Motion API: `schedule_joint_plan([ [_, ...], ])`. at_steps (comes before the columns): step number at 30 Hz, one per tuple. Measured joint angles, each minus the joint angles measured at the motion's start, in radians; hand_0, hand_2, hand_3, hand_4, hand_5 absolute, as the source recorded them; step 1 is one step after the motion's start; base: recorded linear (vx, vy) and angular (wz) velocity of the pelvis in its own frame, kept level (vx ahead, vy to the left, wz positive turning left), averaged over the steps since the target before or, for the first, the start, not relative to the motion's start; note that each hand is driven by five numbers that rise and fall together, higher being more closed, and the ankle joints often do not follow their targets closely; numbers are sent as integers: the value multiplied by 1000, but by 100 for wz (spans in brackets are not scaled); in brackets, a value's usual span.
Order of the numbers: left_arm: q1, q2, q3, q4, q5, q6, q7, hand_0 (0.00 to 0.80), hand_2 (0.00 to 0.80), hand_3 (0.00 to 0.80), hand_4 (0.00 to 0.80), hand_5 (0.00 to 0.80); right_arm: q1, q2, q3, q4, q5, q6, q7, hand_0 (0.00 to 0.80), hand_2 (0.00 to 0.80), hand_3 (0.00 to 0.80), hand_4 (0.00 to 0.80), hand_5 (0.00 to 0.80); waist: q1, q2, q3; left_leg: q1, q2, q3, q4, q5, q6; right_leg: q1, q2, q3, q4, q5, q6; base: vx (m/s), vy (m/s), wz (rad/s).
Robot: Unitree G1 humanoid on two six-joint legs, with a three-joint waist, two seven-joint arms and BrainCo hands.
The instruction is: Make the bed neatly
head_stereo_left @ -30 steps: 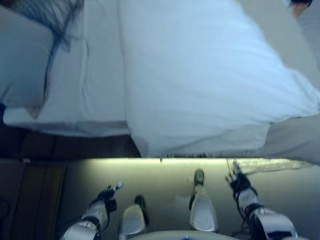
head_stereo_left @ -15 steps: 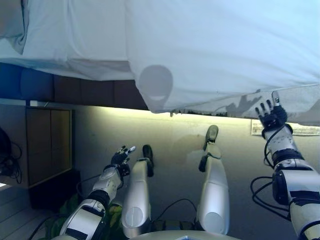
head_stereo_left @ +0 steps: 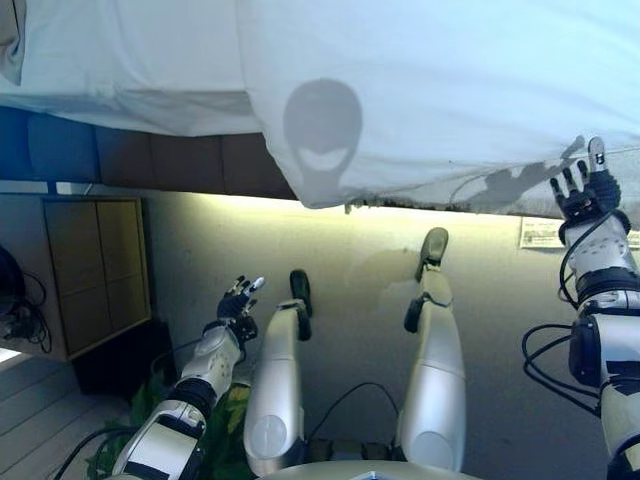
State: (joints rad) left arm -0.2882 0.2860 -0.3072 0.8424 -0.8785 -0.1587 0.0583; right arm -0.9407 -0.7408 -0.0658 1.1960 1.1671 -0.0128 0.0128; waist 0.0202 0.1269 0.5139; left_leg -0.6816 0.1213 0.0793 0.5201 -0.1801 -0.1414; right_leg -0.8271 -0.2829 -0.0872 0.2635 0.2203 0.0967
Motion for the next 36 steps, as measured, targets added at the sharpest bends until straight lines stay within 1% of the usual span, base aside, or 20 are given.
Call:
schedule_joint_plan([
  [4,19,1,-3,-9,-3,-11,-4,0,0,0,0,0,-27,-24,3,-12,-18,17,3,0,0,0,0,0,9,5,0,1,0,1,-4,0,0,0,0,0,-3,0,0,0,0,0],
  [8,49,1,-12,-44,-8,-31,-25,0,0,0,0,0,-47,-37,5,-13,-29,27,3,0,0,0,0,0,23,8,0,0,0,3,-9,0,0,-3,0,0,-5,-1,-1,21,28,0],
  [12,83,0,-16,-44,-9,-33,-34,0,0,0,0,0,-67,-54,27,-13,-47,42,10,0,0,0,0,0,23,12,0,1,-1,8,-23,5,-3,-12,-1,3,-5,-1,-2,25,66,-1],
  [18,121,-2,-16,-54,-13,-49,-67,0,0,0,0,0,-90,-68,47,-25,-58,45,35,0,0,0,0,0,23,37,0,30,-5,26,-71,20,-8,-13,-1,13,-8,0,-1,2,76,-4],
  [22,124,-3,-16,-69,-20,-51,-85,0,0,0,0,0,-89,-68,66,-37,-76,50,44,0,0,0,0,0,21,38,0,62,-7,32,-103,35,-14,-2,0,15,-8,-1,-5,-12,79,-3],
  [23,124,-3,-16,-74,-20,-51,-90,0,0,0,0,0,-89,-68,73,-37,-85,50,44,270,270,270,270,270,21,38,0,74,-8,33,-112,40,-15,5,0,15,-8,-1,-6,-6,100,-1],
  [24,124,-4,-16,-76,-20,-51,-95,0,0,0,0,0,-89,-68,79,-38,-93,50,45,800,800,800,800,800,21,39,0,86,-8,35,-120,44,-15,15,0,14,-9,-2,-7,1,98,0],
  [31,131,-4,-16,-86,-20,-48,-109,0,0,0,0,0,-86,-95,78,-55,-161,47,87,800,800,800,800,800,22,40,0,166,-7,37,-160,59,-14,88,0,4,-26,-8,-11,-3,54,-1],
  [36,138,-6,-17,-85,-20,-43,-108,0,0,0,0,0,-86,-98,79,-55,-176,53,92,800,800,800,800,800,27,40,-1,197,-6,29,-182,71,-17,122,0,-11,-36,-5,-15,-5,26,4],
])
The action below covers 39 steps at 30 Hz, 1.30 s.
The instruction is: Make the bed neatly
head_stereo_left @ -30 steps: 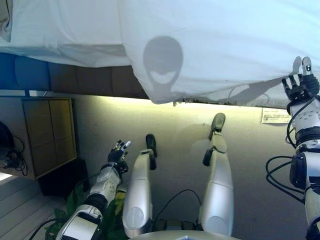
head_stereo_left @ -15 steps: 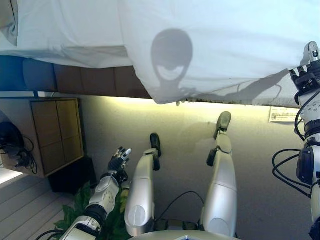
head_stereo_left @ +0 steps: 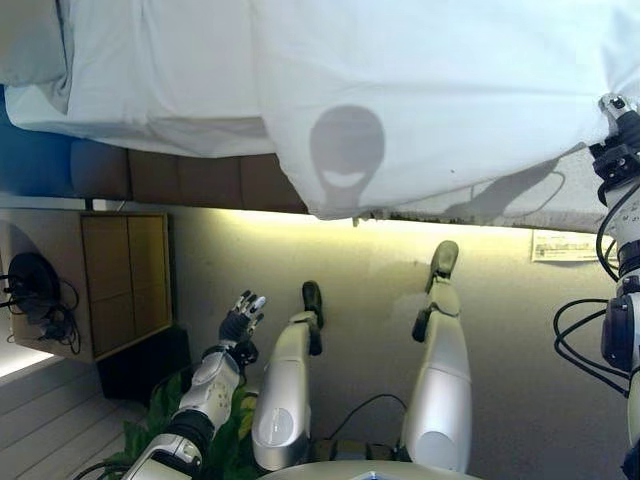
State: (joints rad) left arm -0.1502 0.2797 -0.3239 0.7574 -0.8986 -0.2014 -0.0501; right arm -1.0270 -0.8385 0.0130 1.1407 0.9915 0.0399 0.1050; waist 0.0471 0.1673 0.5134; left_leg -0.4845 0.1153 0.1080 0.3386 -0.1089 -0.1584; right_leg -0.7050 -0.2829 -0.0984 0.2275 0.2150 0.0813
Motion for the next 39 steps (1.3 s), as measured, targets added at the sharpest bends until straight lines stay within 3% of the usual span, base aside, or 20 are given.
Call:
schedule_joint_plan([
  [11,22,-1,0,11,0,15,-13,0,0,0,0,0,1,-1,23,0,-38,7,41,800,800,800,800,800,-2,0,0,69,0,2,-36,11,-6,64,0,-13,-22,6,2,4,43,-1],
  [22,19,-1,3,16,5,19,-23,0,0,0,0,0,56,20,44,-23,-40,61,146,800,800,800,800,800,-6,-4,-2,192,15,2,-93,19,-5,197,13,-41,-75,8,3,30,47,-1],
  [25,10,-1,8,18,16,22,-19,0,0,0,0,0,91,63,51,-83,-39,82,149,800,800,800,800,800,-7,-18,-10,248,25,7,-122,23,-9,246,25,-49,-94,7,2,61,63,-7],
  [32,-30,-1,50,83,37,46,16,0,0,0,0,0,206,226,68,-181,-6,147,151,800,800,800,800,800,-6,-92,-77,360,38,26,-172,32,-17,351,35,-79,-129,7,1,81,53,-5],
  [39,-24,-3,95,185,87,102,73,0,0,0,0,0,356,396,88,-241,23,195,120,800,800,800,800,800,-3,-125,-206,460,36,26,-220,32,-16,482,35,-110,-201,7,12,129,45,7],
])
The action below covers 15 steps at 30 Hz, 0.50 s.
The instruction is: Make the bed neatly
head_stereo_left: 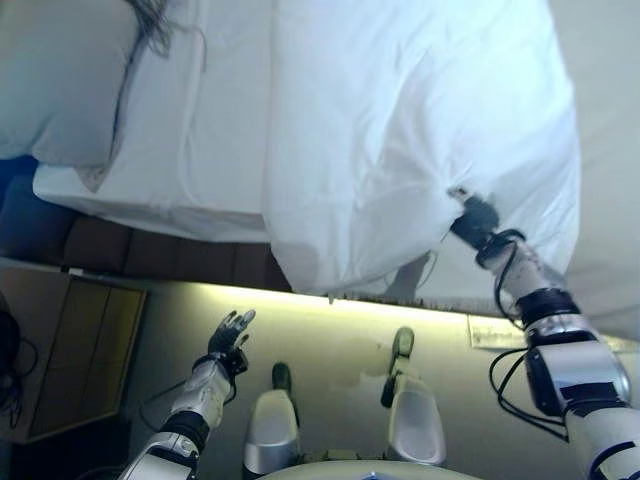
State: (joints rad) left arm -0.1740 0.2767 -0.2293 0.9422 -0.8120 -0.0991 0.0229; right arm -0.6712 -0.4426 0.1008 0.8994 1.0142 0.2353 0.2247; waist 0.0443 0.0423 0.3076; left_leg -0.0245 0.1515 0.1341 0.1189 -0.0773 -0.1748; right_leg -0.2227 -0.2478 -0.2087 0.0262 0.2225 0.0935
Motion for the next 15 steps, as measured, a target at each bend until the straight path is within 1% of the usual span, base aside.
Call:
schedule_joint_plan([
  [4,13,-19,16,47,14,4,17,0,0,0,0,0,78,102,60,-56,44,6,-71,800,800,800,800,800,1,-17,-53,49,0,-2,-25,-1,3,59,0,-15,-27,-3,5,134,48,6],
  [9,16,-51,16,65,24,13,33,0,0,0,0,0,139,231,134,-79,91,3,-169,800,800,800,800,800,11,-25,-122,77,0,-11,-40,0,1,100,-4,-34,-31,-10,15,105,27,11],
  [10,15,-63,16,65,44,18,40,0,0,0,0,0,155,247,153,-82,99,3,-181,800,800,800,800,800,22,-23,-127,92,0,-15,-42,-1,2,118,-5,-42,-32,-14,17,82,26,18],
  [13,31,-75,16,69,56,24,47,0,0,0,0,0,186,285,191,-82,107,2,-212,800,800,800,800,800,35,-24,-161,101,-4,-31,-48,-1,3,140,-13,-60,-34,-23,23,51,11,19],
  [15,35,-80,16,69,62,27,50,0,0,0,0,0,207,302,195,-82,134,-1,-220,800,800,800,800,800,52,-23,-179,101,-10,-38,-47,0,6,150,-21,-71,-37,-26,25,39,3,14],
])
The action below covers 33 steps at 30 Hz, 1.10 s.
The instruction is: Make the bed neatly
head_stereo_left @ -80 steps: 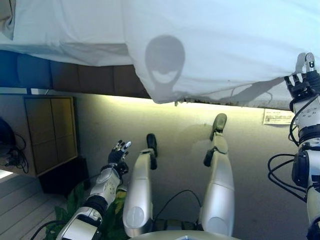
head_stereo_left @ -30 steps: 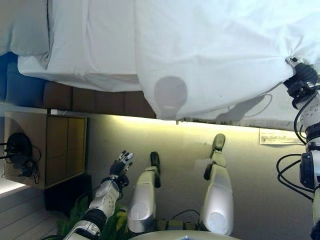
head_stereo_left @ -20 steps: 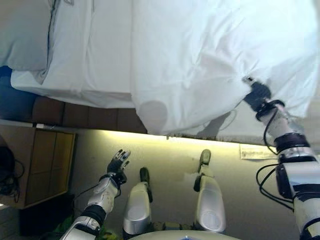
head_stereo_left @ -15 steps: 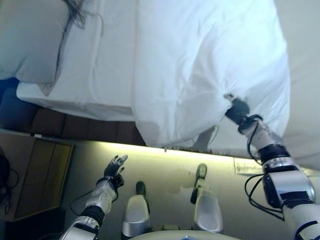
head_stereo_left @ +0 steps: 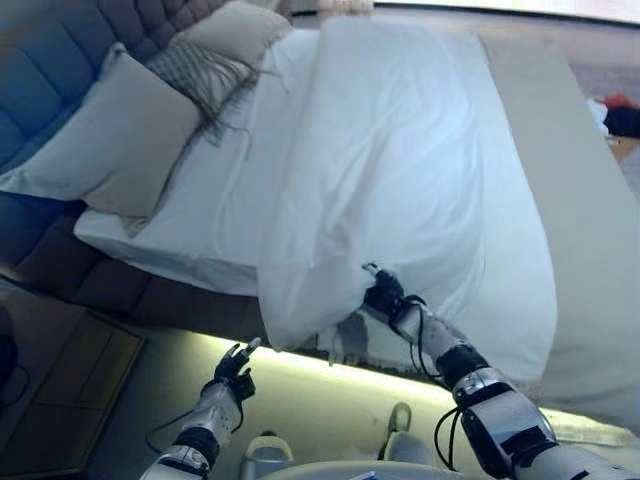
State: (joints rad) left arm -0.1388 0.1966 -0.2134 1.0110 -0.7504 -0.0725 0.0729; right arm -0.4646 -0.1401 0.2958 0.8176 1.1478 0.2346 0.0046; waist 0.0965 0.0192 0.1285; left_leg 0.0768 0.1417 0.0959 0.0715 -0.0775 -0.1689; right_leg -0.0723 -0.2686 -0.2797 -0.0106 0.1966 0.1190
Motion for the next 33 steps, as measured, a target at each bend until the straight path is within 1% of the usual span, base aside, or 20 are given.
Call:
schedule_joint_plan([
  [2,10,1,1,0,4,0,0,0,0,0,0,0,14,12,31,-6,14,-12,-12,800,800,800,800,800,9,1,-18,-1,-3,-6,-1,1,2,4,-4,-4,0,-1,2,34,0,11],
  [4,16,-1,1,0,15,1,0,0,0,0,0,0,28,17,61,-33,17,-14,-20,800,800,800,800,800,9,1,-20,1,-6,-17,2,1,3,15,-8,-13,0,-3,4,33,5,14],
  [7,23,-1,1,0,15,1,-1,0,0,0,0,0,31,19,106,-57,21,-14,-30,800,800,800,800,800,12,1,-21,1,-7,-20,4,1,3,18,-10,-16,0,-3,4,17,3,4],
  [12,24,-7,2,0,10,1,-1,0,0,0,0,0,41,22,140,-60,21,-14,-47,800,800,800,800,800,28,-3,-32,-1,-7,-24,6,1,4,26,-12,-26,-2,-4,6,8,-2,6],
  [16,43,-7,10,0,10,-1,0,0,0,0,0,0,85,32,145,-60,25,-14,-60,800,800,800,800,800,30,-12,-66,-1,-8,-29,-4,1,4,26,-14,-32,-2,-8,11,9,4,3],
  [20,44,-11,43,0,9,-4,9,0,0,0,0,0,119,39,148,-59,44,-14,-78,800,800,800,800,800,30,-15,-69,-1,-9,-31,-7,2,5,26,-15,-34,-2,-10,13,-2,9,0],
  [25,44,-11,46,1,8,-20,15,0,0,0,0,0,144,50,151,-42,56,-14,-80,800,800,800,800,800,30,-14,-69,-3,-10,-34,-11,2,5,26,-17,-38,-4,-12,15,-7,55,2],
  [30,44,-14,46,1,-20,-56,12,0,0,0,0,0,154,52,154,-4,74,-14,-86,800,800,800,800,800,29,-2,-70,-28,-19,-43,-16,6,10,5,-29,-44,-3,-14,20,-83,102,6],
  [33,43,-27,38,1,-35,-81,0,0,0,0,0,0,135,52,156,41,73,-14,-85,800,800,800,800,800,30,15,-68,-74,-29,-50,-11,9,14,-33,-37,-45,-2,-9,26,-177,110,9],
])
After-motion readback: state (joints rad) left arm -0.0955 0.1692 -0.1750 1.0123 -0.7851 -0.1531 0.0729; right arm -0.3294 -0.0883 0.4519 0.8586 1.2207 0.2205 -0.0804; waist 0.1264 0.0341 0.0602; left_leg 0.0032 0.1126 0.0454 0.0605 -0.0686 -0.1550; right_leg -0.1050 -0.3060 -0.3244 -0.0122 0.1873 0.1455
